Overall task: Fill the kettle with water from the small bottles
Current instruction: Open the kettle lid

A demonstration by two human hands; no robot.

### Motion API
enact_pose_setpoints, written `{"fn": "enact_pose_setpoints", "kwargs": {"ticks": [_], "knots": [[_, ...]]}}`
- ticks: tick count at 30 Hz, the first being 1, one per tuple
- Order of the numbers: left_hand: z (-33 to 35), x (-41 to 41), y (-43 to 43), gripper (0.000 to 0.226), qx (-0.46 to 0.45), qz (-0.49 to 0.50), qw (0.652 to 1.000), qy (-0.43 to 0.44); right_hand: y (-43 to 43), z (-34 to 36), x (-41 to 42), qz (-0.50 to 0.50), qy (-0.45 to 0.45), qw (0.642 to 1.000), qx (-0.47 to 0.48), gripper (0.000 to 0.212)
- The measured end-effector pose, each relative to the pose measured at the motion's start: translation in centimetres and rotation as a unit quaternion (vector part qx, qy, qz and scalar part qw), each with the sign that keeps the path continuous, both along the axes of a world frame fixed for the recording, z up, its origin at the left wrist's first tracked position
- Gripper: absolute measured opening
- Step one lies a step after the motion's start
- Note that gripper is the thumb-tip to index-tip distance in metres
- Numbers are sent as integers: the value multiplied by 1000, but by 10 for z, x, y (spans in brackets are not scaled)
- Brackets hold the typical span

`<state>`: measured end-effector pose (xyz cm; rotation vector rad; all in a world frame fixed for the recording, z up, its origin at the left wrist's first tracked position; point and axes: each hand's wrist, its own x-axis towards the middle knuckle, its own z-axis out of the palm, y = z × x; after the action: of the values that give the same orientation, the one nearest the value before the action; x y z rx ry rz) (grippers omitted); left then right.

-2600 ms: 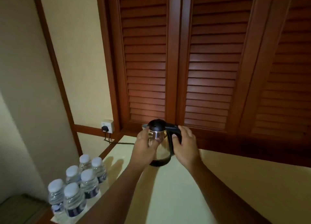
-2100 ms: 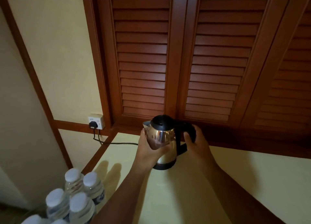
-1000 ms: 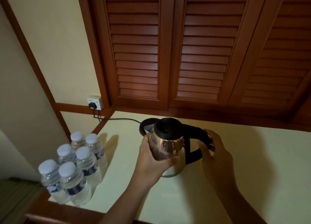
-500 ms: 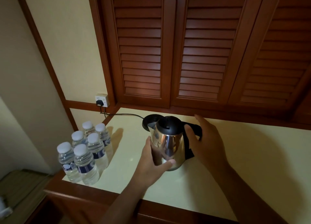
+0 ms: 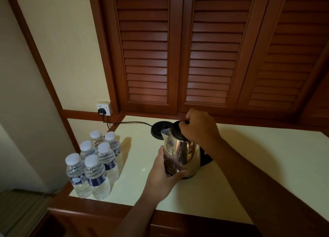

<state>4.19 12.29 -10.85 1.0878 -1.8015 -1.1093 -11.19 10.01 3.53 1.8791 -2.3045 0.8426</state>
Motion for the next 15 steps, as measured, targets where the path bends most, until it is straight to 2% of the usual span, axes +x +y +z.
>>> {"fn": "enact_pose_setpoints", "kwargs": {"ticks": [4, 7, 10, 13, 15], "knots": [[-2, 2, 0, 81, -7, -6, 1000, 13, 11, 10, -14, 9, -147, 988, -35, 12], [-5, 2, -2, 80, -13, -6, 1000, 8, 29, 8, -26, 23, -300, 951, -75, 19], [-7, 1, -1, 81, -12, -4, 1000, 4, 40, -10, -40, -2, -404, 909, -100, 23], [-7, 1, -1, 86, -13, -2, 1000, -2, 48, -32, -52, -50, -465, 876, -117, 27], [-7, 1, -1, 89, -11, 2, 1000, -6, 60, -45, -52, -76, -453, 878, -135, 30]]}}
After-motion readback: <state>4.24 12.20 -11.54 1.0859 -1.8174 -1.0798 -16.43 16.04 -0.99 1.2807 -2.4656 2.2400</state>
